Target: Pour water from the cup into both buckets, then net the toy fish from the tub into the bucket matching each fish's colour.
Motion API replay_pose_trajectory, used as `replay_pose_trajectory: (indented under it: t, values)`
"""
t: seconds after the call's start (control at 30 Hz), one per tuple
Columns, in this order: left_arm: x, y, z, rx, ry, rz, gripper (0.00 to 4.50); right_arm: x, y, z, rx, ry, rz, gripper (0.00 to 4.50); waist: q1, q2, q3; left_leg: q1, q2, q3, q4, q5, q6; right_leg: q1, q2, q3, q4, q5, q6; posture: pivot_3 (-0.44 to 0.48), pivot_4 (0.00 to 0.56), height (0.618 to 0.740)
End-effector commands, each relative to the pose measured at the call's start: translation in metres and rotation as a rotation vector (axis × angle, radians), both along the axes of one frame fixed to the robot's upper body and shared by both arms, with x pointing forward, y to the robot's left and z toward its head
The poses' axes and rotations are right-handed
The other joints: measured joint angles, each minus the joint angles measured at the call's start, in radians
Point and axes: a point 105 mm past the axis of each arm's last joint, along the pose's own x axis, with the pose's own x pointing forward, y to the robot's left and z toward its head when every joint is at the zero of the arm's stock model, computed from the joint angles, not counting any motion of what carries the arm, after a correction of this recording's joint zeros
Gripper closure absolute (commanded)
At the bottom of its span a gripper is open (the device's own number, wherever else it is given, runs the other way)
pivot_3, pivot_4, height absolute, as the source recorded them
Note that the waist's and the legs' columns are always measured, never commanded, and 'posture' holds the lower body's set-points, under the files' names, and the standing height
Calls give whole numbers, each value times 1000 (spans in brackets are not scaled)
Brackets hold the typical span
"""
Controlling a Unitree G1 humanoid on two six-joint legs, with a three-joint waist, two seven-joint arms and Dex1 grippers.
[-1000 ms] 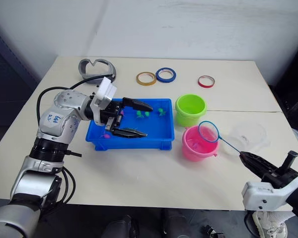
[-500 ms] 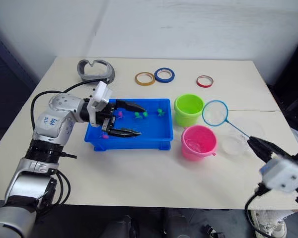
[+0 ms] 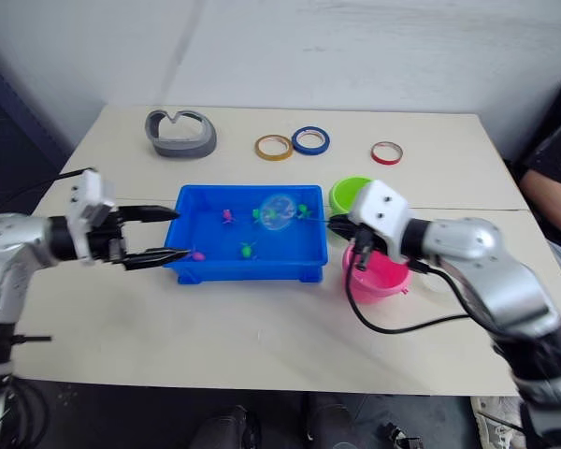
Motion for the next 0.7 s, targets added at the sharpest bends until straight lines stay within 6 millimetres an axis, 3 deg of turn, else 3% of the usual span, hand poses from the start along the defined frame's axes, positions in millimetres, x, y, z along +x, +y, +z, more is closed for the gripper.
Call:
replay_pose_trajectory:
  t: [0.03, 0.23, 0.7]
  values:
    - [-12, 6, 11, 16, -47, 36, 67, 14, 6, -2, -113, -95, 71, 4500, -2, 0, 0, 0, 0, 0, 0, 0, 1, 0, 0, 0, 0, 0, 0, 0, 150, 740]
    - [-27, 14, 11, 39, -52, 105, 67, 19, 14, -20, -314, -196, 249, 4500, -7, 0, 0, 0, 0, 0, 1, -1, 1, 0, -1, -1, 0, 0, 0, 0, 150, 740]
    - [-26, 10, 15, 25, -71, 114, 67, 15, 17, -35, -371, -206, 378, 4500, -11, 0, 0, 0, 0, 0, 2, -1, 1, 0, 0, -1, 2, 0, 0, 0, 150, 740]
